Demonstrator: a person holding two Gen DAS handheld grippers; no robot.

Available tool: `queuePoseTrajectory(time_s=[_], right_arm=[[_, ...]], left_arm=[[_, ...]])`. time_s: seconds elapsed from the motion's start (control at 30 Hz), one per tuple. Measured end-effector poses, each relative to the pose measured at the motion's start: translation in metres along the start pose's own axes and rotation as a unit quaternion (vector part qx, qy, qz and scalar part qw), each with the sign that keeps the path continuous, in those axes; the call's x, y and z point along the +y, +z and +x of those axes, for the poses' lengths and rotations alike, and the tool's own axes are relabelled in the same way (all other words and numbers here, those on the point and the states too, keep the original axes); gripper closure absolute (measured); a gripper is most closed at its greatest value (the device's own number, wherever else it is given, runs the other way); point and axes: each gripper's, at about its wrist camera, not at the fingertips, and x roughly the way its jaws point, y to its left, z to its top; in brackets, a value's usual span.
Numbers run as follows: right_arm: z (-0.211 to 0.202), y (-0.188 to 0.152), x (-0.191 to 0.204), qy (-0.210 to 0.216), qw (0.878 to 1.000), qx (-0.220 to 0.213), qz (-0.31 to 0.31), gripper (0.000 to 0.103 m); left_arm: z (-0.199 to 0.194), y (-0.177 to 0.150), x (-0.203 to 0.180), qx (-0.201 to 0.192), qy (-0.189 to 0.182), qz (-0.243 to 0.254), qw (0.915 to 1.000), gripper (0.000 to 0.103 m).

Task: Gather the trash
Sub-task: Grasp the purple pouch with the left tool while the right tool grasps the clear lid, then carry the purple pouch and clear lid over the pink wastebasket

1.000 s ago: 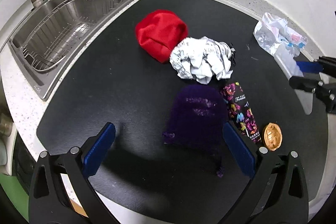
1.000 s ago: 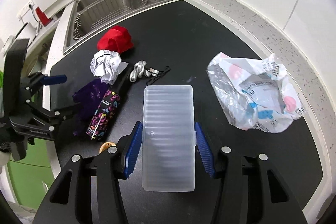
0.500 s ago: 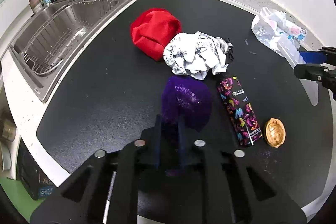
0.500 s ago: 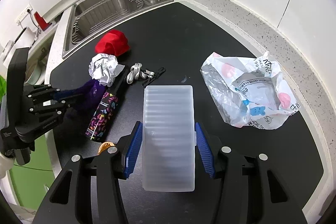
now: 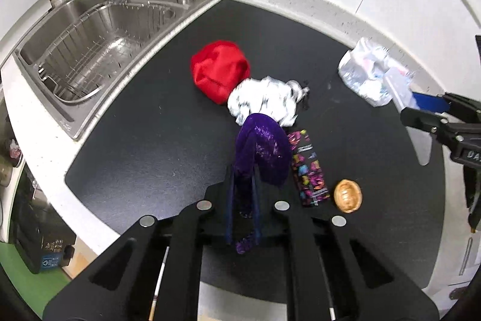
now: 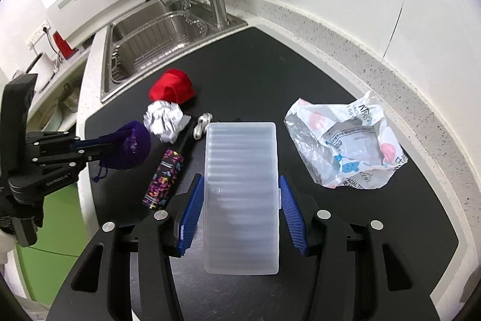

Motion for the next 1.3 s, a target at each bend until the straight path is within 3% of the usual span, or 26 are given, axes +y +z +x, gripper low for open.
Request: queuePoseTrajectory(time_s=[0.2,0.4,0.73,0.97,1.3], right_arm=[[-0.028,0.004,0.013,0.001,1.0,-0.028,-0.011,0.053],[-0.058,0.002,0.047,0.016,0.998,-0.056,-0.036,0.053],[-0.066,0.003,0.152,0.089,0.986,-0.075,-0.116,0.053],[-0.047,0.001,0.259,0.161,0.965,-0.057,-0.198,0.053],[0.008,-0.026,0.397,0.224,0.928,0.0,-0.296,0.053]], left_arm=[[-0.042,0.0,-0.001,-0.028,-0.003,-0.004,0.9996,0.093],[-0.09,-0.013,0.009,-0.061,0.018,-0.012,0.9979,0.093],[-0.158,-0.084,0.064,-0.092,0.063,-0.081,0.9905,0.093],[-0.199,-0.161,0.127,-0.1,0.112,-0.167,0.9744,0.093],[-0.213,-0.29,0.215,-0.085,0.157,-0.301,0.9368,0.093]])
